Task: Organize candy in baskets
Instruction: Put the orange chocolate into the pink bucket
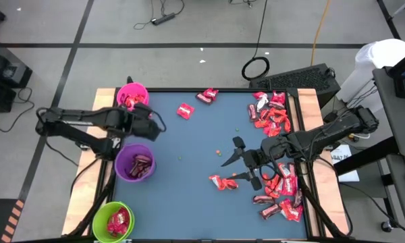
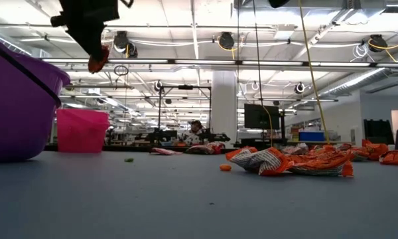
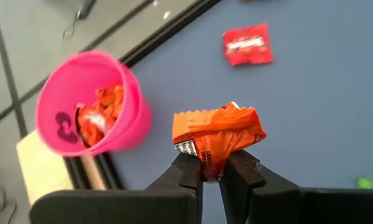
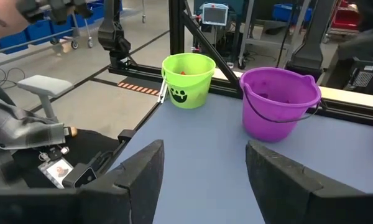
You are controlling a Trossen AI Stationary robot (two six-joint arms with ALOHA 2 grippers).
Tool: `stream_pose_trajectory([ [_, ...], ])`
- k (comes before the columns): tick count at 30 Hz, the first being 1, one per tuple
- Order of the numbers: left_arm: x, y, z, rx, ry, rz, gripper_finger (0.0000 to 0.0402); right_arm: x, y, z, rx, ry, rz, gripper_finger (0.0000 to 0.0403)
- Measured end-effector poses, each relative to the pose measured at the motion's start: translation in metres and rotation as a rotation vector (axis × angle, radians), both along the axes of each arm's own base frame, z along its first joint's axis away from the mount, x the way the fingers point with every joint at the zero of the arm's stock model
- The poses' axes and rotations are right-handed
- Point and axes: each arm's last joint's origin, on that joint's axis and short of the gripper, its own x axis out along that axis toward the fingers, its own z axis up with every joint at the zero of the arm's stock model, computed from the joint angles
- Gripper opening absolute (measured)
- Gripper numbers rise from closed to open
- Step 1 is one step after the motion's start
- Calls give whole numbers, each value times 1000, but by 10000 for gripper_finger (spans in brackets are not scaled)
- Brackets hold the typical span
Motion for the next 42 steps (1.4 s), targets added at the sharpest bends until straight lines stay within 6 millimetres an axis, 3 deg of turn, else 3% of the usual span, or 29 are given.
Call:
stream_pose_trajectory([
  [8, -8, 46, -2, -72, 65, 143, 36, 0, 0, 0, -4, -3, 1, 215],
  [22, -28, 98, -3, -232, 33, 244, 36, 13, 1, -4, -37, -60, -3, 215],
  [32, -43, 128, -9, -286, 56, 316, 36, 15, 2, -3, -51, -94, 3, 215],
  [42, -51, 144, -15, -338, 62, 333, 36, 28, 7, -20, -73, -55, 14, 215],
])
